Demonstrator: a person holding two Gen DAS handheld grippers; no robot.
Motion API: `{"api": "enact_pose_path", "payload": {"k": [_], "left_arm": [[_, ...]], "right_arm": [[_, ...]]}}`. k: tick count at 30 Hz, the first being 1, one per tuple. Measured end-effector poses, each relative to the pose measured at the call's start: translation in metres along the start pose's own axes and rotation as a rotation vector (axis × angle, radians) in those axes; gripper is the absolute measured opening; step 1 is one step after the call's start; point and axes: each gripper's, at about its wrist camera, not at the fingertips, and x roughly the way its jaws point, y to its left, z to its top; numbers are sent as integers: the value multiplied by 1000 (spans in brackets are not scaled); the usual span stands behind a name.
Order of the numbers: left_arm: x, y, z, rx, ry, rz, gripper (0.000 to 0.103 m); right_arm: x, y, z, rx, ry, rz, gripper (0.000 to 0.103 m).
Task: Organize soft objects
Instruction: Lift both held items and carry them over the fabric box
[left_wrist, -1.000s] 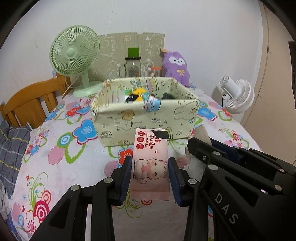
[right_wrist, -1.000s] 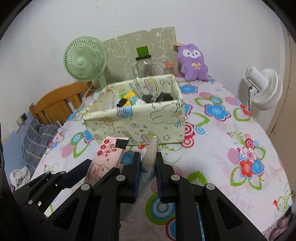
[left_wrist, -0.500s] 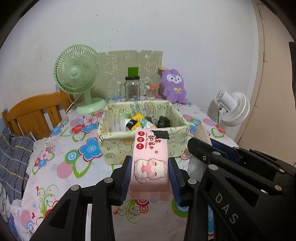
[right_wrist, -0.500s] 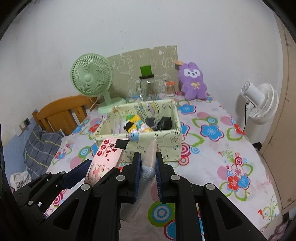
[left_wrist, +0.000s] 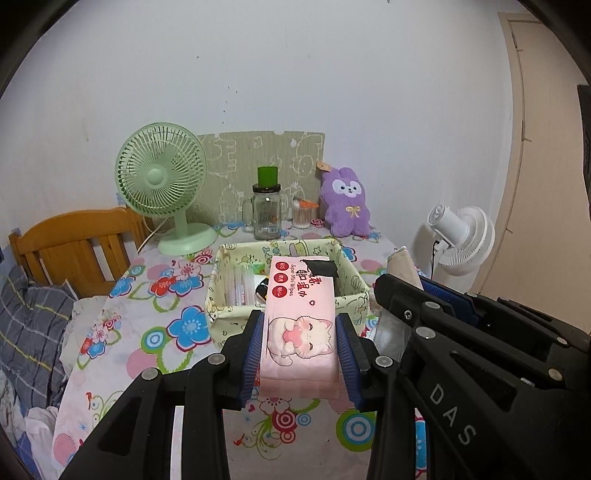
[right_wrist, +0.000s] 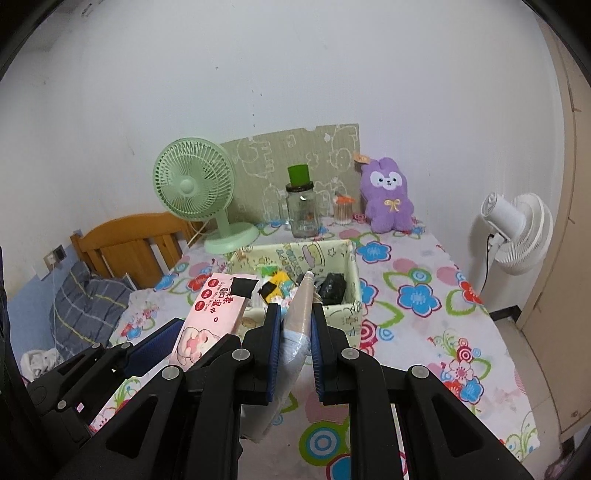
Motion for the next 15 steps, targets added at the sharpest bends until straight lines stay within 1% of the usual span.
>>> {"api": "enact_pose_path", "payload": {"k": [7,15], "left_arm": [[-2,4,7,-8,-20,7,39],[8,10,18,-17,-36,20,39]], "right_arm": [[-1,4,9,-15,-13,6,18],[10,6,20,-23,-25,4,18]]}}
